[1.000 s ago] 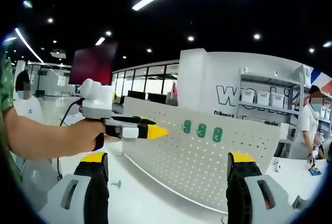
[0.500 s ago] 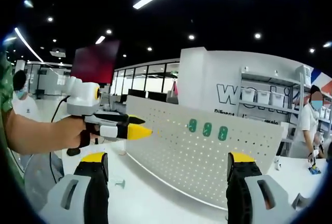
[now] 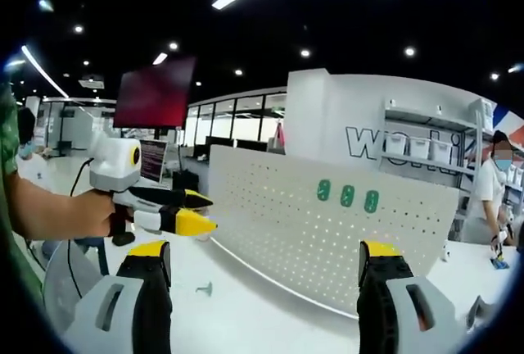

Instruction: Insert the hook assembly into the mounting plate slot until the hook locks in place.

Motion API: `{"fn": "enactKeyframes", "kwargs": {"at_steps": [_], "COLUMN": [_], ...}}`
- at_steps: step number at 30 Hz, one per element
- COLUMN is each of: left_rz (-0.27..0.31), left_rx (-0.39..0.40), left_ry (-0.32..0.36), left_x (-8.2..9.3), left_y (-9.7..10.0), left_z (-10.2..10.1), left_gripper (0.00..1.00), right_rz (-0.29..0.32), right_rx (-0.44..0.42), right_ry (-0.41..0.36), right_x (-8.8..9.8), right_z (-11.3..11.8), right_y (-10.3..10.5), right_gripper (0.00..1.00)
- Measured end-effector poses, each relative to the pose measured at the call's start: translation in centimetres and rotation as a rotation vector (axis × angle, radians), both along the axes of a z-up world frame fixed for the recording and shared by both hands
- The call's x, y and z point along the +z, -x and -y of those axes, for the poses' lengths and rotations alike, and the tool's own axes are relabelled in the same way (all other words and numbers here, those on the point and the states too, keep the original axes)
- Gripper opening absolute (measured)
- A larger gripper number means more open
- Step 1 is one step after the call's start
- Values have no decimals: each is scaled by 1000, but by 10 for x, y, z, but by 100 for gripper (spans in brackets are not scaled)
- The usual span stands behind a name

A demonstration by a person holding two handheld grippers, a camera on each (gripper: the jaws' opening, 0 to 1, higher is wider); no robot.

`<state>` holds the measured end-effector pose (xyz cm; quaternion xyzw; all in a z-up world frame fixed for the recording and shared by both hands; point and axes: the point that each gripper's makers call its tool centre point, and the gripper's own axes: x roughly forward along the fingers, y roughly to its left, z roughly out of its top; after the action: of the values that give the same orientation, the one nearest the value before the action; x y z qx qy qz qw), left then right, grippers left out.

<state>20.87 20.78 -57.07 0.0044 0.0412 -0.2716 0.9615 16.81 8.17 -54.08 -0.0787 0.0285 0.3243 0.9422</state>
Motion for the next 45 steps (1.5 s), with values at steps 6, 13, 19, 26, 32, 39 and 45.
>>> {"fn": "enactKeyframes", "kwargs": {"at_steps": [6,13,19,26,32,39,45], "left_rz": [-54,-91,-117,-149,-157,-149,-146], "left_rx": [7,16,17,19,20,13,18], "left_ry": [-27,-43,-50,-33,-27,-26,-30], "left_x": [-27,-49,-63,-82,-87,-87,-86], "left_y": [16,31,44,55,56,56,57], "left_z": [-22,-47,-62,-70,-75,-71,-74], "left_gripper": [50,50,49,49,48,48,48], "right_rz": [-29,-43,-65,-81,-93,-133,-150], "right_rx": [12,26,41,62,74,99,120], "right_ry": [3,3,6,26,45,98,117], "right_x": [-13,-21,-32,-42,-49,-78,-100], "right_z": [-17,-38,-55,-72,-80,-89,-100], "right_y": [7,12,15,13,5,-9,-20], "right_gripper": [97,97,97,97,96,90,80]}}
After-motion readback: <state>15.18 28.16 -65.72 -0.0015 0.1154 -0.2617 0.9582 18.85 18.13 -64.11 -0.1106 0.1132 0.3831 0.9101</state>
